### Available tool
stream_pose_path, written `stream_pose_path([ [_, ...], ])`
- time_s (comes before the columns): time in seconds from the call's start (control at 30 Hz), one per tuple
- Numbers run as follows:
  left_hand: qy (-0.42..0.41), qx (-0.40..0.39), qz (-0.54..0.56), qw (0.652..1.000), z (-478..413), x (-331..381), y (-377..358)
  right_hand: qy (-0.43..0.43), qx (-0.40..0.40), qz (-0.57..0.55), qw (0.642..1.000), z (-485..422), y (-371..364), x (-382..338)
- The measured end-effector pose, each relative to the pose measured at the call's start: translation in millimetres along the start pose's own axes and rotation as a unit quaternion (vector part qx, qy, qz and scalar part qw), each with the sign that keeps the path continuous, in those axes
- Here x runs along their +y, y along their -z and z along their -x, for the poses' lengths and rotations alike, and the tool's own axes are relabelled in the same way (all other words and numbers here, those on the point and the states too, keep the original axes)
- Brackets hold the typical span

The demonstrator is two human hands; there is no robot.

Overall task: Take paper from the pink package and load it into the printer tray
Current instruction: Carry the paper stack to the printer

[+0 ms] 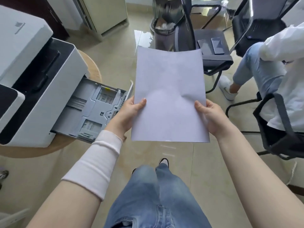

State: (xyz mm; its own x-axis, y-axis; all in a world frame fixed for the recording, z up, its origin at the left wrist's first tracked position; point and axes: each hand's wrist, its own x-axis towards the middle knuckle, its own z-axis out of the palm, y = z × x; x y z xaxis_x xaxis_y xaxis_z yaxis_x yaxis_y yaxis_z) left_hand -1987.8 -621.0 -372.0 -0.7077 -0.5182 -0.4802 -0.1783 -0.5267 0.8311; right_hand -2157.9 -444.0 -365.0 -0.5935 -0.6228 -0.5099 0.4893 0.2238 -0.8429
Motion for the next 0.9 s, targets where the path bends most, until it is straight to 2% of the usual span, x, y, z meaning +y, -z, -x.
stream_pose_path([
  [0.53, -0.016, 0.138, 0.062, 0.988, -86, 57, 40, -0.055, -0.113, 0.113, 0.986, -145, -65, -79],
  [0.73, -0.028, 0.235, 0.099, 0.966, -79, 57, 45, -0.082, -0.188, 0.174, 0.963, -183, -96, -98],
  [0.9, -0.034, 0.337, 0.120, 0.933, -61, 41, 31, -0.101, -0.260, 0.239, 0.930, -200, -113, -105],
])
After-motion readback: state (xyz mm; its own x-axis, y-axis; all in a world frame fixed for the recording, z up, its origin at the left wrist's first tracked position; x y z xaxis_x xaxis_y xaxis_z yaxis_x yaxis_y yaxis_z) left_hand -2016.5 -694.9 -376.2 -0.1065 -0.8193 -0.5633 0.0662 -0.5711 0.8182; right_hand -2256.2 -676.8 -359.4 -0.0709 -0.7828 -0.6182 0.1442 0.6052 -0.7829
